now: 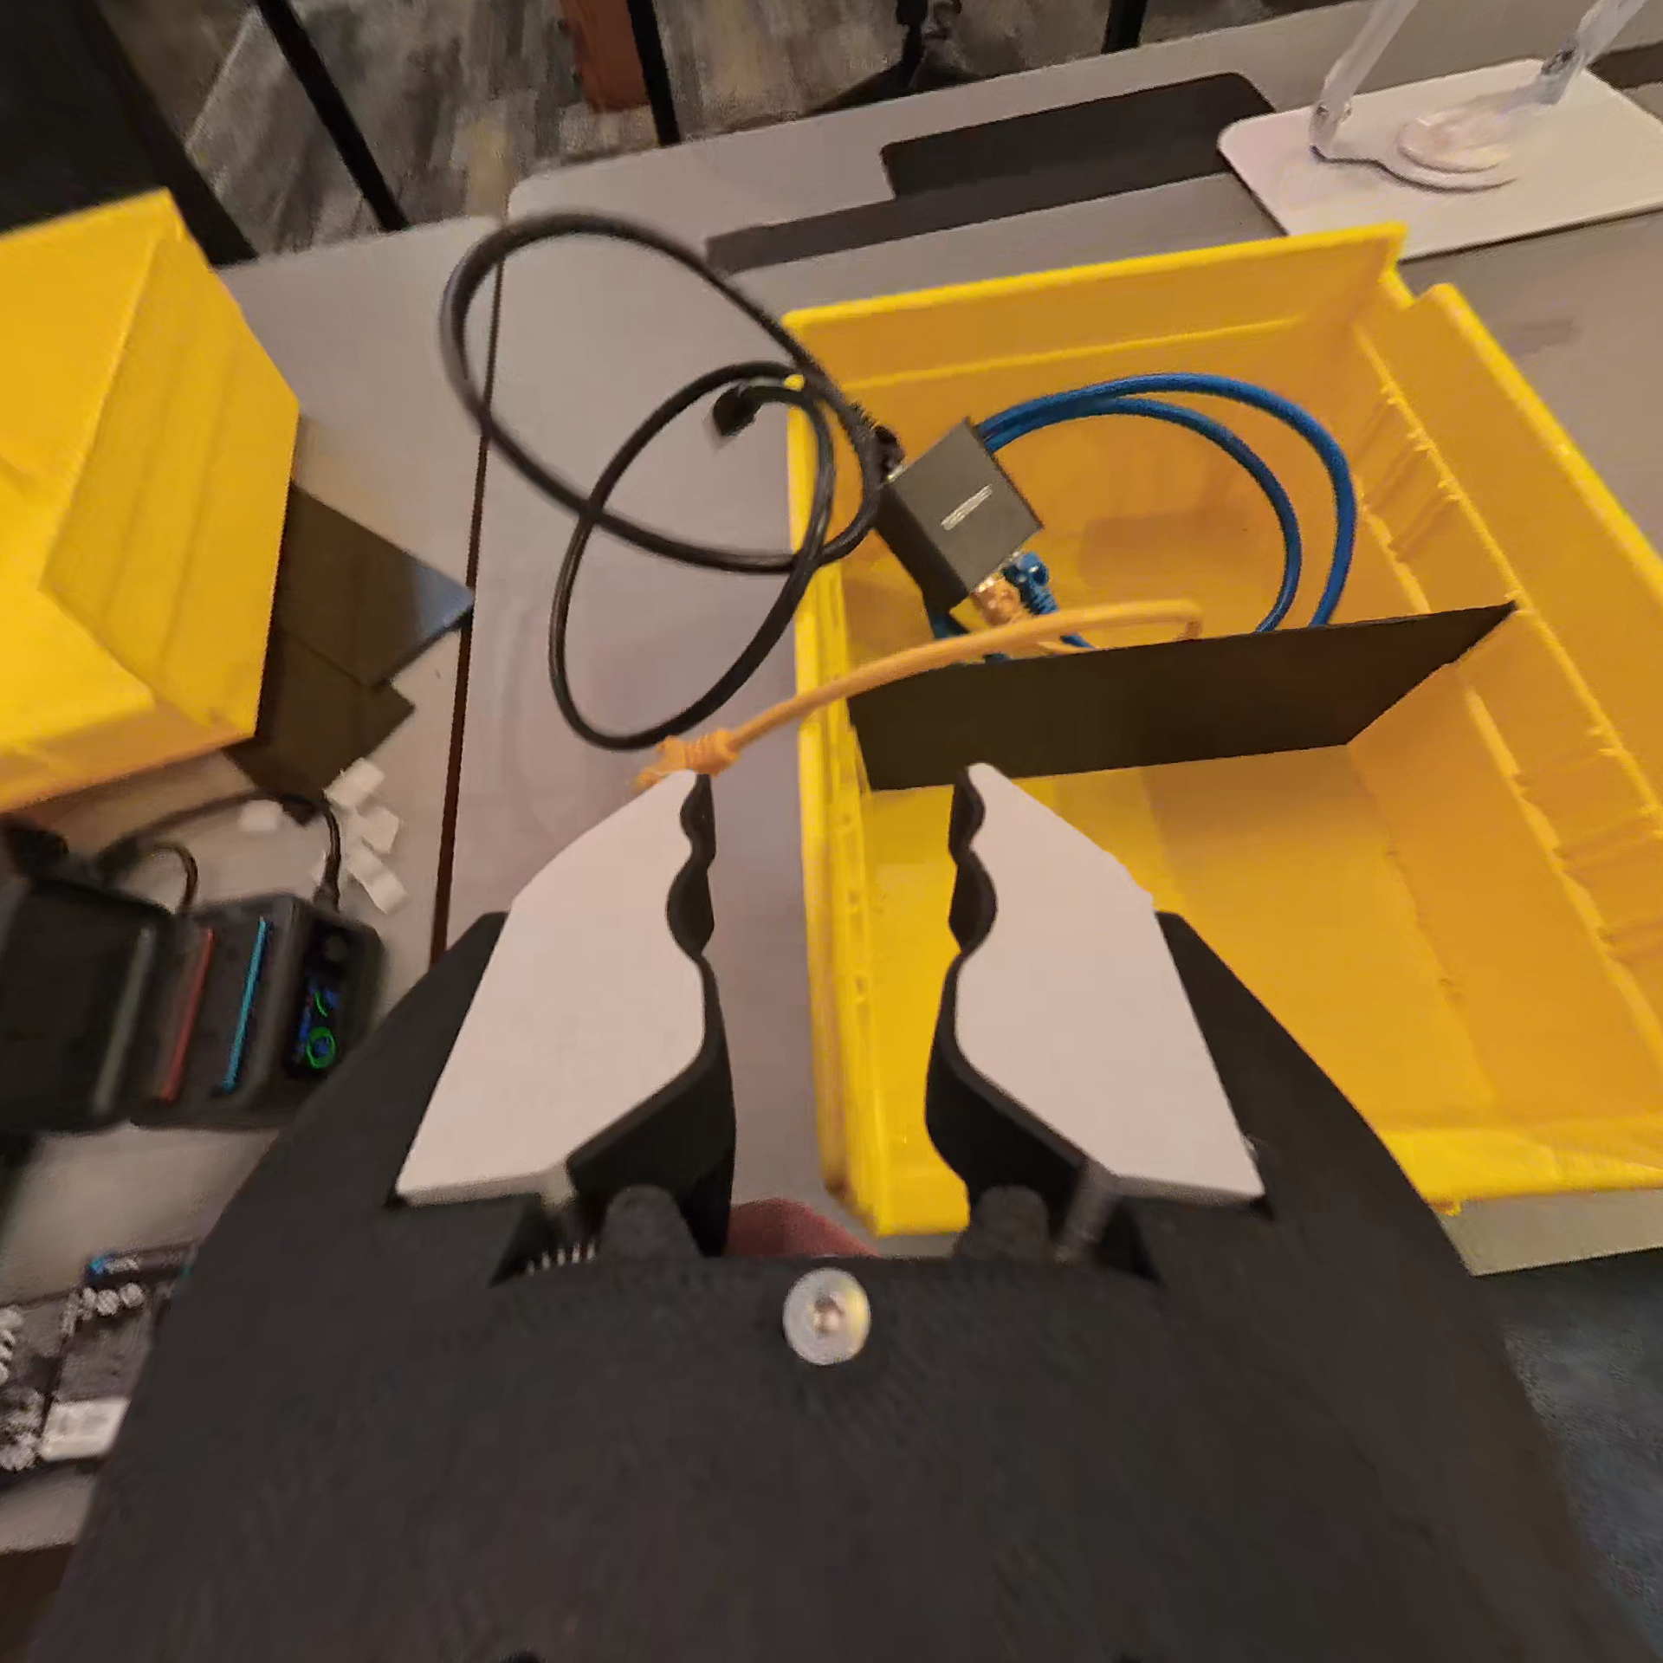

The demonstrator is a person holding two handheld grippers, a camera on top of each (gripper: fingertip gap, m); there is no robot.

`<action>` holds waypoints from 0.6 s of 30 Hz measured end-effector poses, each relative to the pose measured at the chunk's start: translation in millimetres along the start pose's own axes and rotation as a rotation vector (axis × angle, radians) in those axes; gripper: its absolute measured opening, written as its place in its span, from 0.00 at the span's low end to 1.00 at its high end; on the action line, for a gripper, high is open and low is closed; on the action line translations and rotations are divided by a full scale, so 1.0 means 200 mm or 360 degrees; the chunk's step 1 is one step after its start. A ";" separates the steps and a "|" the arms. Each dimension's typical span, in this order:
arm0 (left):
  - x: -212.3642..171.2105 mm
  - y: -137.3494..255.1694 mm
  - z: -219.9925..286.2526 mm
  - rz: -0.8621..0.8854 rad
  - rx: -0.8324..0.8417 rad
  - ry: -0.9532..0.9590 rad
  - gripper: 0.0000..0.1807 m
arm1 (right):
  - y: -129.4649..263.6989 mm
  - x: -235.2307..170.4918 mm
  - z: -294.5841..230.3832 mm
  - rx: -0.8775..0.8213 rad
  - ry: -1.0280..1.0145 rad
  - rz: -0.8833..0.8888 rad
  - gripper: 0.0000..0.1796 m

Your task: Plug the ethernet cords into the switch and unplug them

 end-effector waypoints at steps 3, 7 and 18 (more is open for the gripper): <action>0.09 -0.05 0.10 -0.0022 -0.0051 -0.0200 0.28 | 0.02 0.18 -0.14 0.0086 0.0053 0.0099 0.35; 0.22 -0.16 0.24 -0.0066 -0.0093 -0.0434 0.29 | 0.02 0.36 -0.40 0.0267 0.0139 0.0193 0.34; 0.14 -0.66 0.31 -0.0753 -0.0251 -0.0051 0.35 | 0.07 0.55 -0.84 0.0563 0.0296 0.0375 0.33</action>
Point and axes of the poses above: each gripper's, where its closed fingertips meet, y back along the fingers, x out of its top, z = x × y across the jaws, the point moved 1 cm from there along y, back along the fingers, and after that the axes turned 4 degrees about z, right-handed, at the moved point
